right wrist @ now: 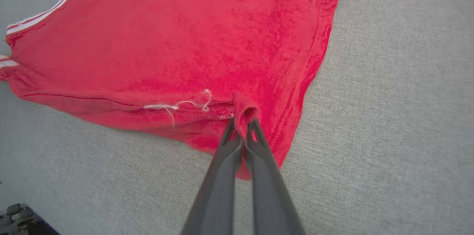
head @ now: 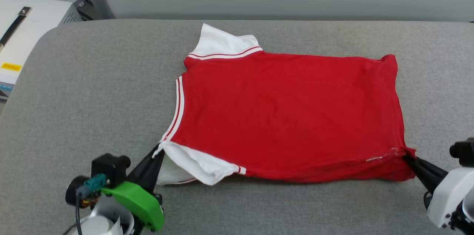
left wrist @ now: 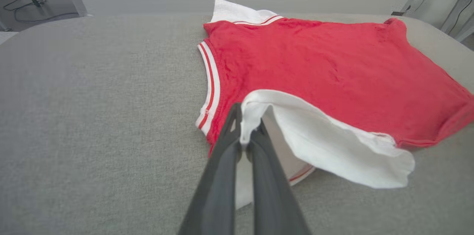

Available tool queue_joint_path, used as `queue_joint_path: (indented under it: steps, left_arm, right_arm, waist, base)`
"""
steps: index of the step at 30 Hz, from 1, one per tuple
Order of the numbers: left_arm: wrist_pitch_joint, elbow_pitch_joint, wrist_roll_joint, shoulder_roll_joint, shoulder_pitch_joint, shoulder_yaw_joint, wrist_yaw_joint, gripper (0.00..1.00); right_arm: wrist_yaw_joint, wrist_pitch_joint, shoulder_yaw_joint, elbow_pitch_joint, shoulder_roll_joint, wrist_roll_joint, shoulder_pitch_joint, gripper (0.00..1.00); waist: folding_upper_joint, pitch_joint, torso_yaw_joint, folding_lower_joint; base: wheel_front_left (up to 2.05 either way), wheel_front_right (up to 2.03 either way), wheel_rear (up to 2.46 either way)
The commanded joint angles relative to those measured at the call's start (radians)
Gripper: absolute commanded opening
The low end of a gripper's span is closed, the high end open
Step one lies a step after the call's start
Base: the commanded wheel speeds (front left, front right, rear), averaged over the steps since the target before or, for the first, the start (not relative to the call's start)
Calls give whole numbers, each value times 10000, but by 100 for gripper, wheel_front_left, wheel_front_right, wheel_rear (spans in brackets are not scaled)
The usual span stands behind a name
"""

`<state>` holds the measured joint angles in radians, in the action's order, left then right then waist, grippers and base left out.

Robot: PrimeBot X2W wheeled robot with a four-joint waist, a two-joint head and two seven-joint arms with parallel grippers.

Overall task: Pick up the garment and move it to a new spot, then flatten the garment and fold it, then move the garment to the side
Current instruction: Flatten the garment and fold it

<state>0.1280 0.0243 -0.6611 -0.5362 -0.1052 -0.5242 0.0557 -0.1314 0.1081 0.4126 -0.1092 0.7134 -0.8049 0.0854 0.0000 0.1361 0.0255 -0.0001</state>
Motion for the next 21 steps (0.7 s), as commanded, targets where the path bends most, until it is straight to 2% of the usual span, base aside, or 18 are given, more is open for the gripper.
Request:
queue_joint_path:
  steps: [1, 9, 16, 21]
  left_arm:
    - [-101, 186, 134, -47, -592, -10, -157, 0]
    - [-315, 2013, 428, 248, -3206, -97, -981, 0]
    - [-66, 4481, 498, 779, -4683, -458, -1549, 0]
    - [239, 6098, 409, 1162, -5111, -864, -1763, 0]
  right_arm:
    - [7, 93, -112, 79, -91, 48, 325, 0]
    - [7, 452, -427, -331, -372, -43, 1721, 0]
    - [7, 685, 211, -1312, -751, 120, 3112, 0]
    - [7, 392, 652, -2418, -985, 410, 3891, 0]
  waist:
    - [0, 301, -112, 1]
    - [0, 1165, -373, 1]
    - [0, 1816, -564, 1]
    - [0, 2041, -583, 1]
  base:
    - [0, 0, 0]
    - [0, 0, 0]
    - [0, 0, 0]
    - [0, 0, 0]
